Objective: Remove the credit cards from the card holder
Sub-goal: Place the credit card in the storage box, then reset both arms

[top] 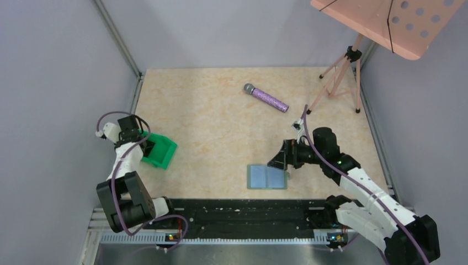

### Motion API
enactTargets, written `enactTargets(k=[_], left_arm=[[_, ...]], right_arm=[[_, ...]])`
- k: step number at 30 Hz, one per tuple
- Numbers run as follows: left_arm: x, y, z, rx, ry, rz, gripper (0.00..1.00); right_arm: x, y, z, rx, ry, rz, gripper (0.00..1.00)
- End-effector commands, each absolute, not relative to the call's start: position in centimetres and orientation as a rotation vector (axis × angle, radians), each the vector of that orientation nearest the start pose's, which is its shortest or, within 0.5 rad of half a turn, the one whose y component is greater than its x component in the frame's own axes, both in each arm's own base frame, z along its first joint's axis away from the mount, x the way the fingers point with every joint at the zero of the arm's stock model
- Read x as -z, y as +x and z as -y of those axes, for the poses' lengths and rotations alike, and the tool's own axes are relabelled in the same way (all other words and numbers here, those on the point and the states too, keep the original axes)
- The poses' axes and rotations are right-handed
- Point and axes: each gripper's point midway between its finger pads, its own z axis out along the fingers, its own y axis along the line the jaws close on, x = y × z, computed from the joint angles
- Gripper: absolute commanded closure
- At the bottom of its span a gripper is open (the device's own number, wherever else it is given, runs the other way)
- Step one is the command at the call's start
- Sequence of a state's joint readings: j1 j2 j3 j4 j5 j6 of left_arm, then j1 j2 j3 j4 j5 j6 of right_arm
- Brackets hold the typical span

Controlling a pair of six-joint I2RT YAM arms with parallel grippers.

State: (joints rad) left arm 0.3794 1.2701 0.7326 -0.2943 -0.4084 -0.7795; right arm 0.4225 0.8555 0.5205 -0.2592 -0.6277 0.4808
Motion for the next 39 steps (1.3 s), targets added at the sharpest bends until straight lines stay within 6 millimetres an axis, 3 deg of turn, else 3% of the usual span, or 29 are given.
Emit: enactTargets(k=[1,13,17,22,27,30,33,39], left_arm=[[-9.7,28.5,-16.3,-0.315,-1.438,-1.873,0.78],[-12.9,28.2,-16.6,-0.330,-1.441,-1.833,0.66],[-13.5,28.7,-15.9,-0.290,-1.373,-1.904,0.64],[-14.2,30.6,-12.0,-0.051,-1.129,-2.122,0.68],[-11.4,29.9,-9.1,0.107,-1.081,-2.257,0.74],[-10.9,29.7,-7.8,0.183,-1.021,-2.289,0.77],[-11.7,29.9,-5.8,0.286,-0.935,-2.296,0.77],[-16.2,30.4,-0.7,0.425,-0.642,-2.235,0.68]], right_arm=[[-16.6,18.4,-20.9,-1.161,-0.347,-2.185,0.05],[-16.6,18.1,-20.8,-1.164,-0.340,-2.187,0.05],[-16.5,17.9,-20.7,-1.165,-0.328,-2.193,0.05],[-16.5,17.7,-20.7,-1.169,-0.315,-2.201,0.05],[-16.5,17.7,-20.7,-1.173,-0.301,-2.208,0.05],[-16.6,17.8,-20.7,-1.176,-0.297,-2.207,0.05],[-16.5,17.9,-20.7,-1.175,-0.289,-2.212,0.05],[-15.0,17.9,-20.3,-1.127,-0.274,-2.276,0.05]])
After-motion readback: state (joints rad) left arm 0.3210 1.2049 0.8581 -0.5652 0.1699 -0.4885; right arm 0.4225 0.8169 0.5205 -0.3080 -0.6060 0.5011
